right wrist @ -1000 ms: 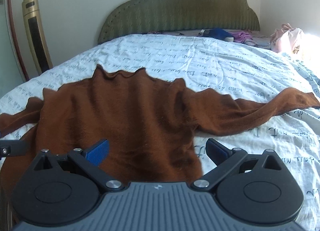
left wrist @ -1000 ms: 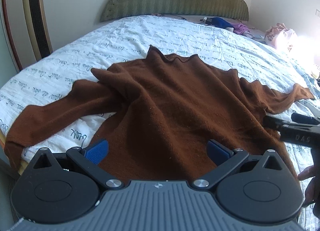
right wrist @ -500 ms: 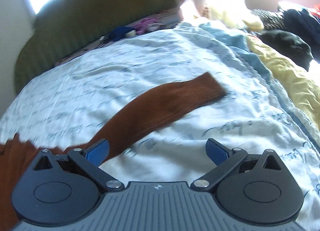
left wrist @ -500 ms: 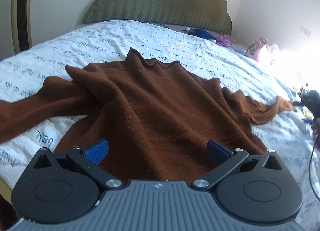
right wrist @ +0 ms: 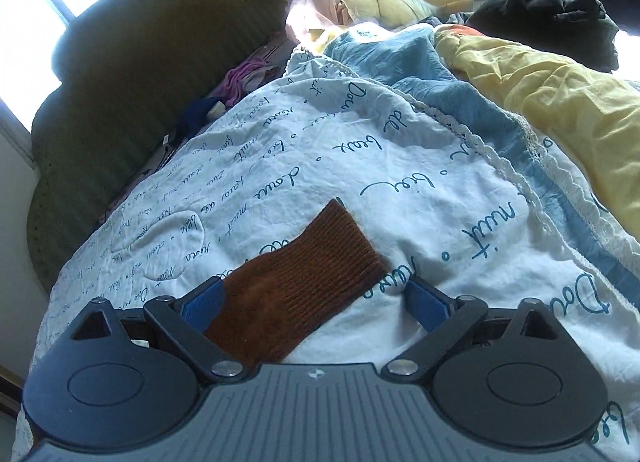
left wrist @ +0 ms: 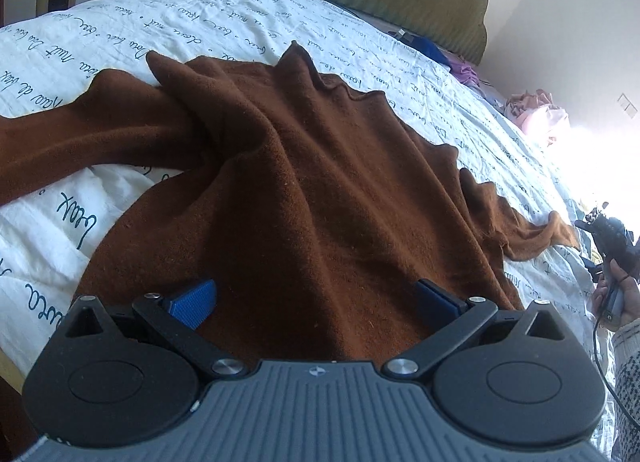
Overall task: Fold small clothes
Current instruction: 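Grasp the brown sweater's sleeve cuff with the right gripper and lift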
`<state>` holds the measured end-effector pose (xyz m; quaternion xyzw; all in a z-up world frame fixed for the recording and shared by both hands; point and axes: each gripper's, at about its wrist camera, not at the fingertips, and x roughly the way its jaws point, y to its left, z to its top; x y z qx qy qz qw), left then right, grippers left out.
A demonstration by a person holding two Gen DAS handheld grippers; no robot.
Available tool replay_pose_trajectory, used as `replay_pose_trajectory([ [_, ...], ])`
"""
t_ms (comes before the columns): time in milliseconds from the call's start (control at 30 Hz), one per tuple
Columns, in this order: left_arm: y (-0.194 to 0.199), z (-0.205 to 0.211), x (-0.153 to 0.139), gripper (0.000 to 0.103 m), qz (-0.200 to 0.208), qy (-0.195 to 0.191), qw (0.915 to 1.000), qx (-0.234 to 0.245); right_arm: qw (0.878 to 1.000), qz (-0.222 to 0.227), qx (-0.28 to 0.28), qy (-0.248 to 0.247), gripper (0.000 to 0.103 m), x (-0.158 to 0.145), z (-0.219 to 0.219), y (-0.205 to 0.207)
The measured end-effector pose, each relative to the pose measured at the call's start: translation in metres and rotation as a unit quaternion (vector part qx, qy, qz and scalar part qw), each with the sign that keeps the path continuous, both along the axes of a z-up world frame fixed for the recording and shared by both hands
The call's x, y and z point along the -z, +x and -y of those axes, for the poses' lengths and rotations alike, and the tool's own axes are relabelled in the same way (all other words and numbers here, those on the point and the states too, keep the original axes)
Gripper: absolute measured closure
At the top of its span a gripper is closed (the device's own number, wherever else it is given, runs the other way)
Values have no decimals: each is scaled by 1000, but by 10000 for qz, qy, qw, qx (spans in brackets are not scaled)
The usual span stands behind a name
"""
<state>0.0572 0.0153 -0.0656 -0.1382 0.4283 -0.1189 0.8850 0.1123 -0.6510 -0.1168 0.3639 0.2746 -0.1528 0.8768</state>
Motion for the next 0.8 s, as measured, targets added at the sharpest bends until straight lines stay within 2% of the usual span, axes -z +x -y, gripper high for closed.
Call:
replay_pose_trajectory([
  [33, 0, 1, 0, 0, -17, 10, 10000, -1, 10000, -12, -6, 12, 12, -1, 1, 1],
  [100, -1, -4, 1, 0, -48, 4, 10000, -15, 10000, 2, 28, 18, 33, -3, 4, 1],
  [133, -5, -8, 0, 0, -46, -25, 10000, -42, 10000, -35, 56, 28, 48, -4, 6, 1],
  [200, -6, -10, 0, 0, -70, -58, 9999, -84, 9999, -10, -41, 154, 49, -3, 10, 5],
  [233, -7, -11, -1, 0, -77, -53, 9999, -92, 9997, -56, -105, 233, 54, -2, 11, 7],
  [267, -7, -12, -1, 0, -74, -28, 9999, -123, 9994, -61, -136, 301, 72, -1, 11, 9],
  [333, -8, -12, -3, 0, -63, 72, 9998, -177, 9987, 79, -282, 428, 94, -1, 9, 11],
  [367, -7, -12, -4, 0, -68, 134, 9997, -188, 9988, 117, -305, 355, 98, -3, 5, 12],
  [500, -6, -12, -6, 0, -78, 296, 9993, -216, 9994, 167, -298, -44, 99, -12, -11, 12],
  [633, -8, -18, -8, 0, -101, 102, 9999, -53, 9985, 400, -105, -346, 99, -32, -14, -1],
  [800, -10, -22, -14, 0, -11, -21, 10000, 17, 9957, 617, 71, -689, 100, -73, 0, -24],
])
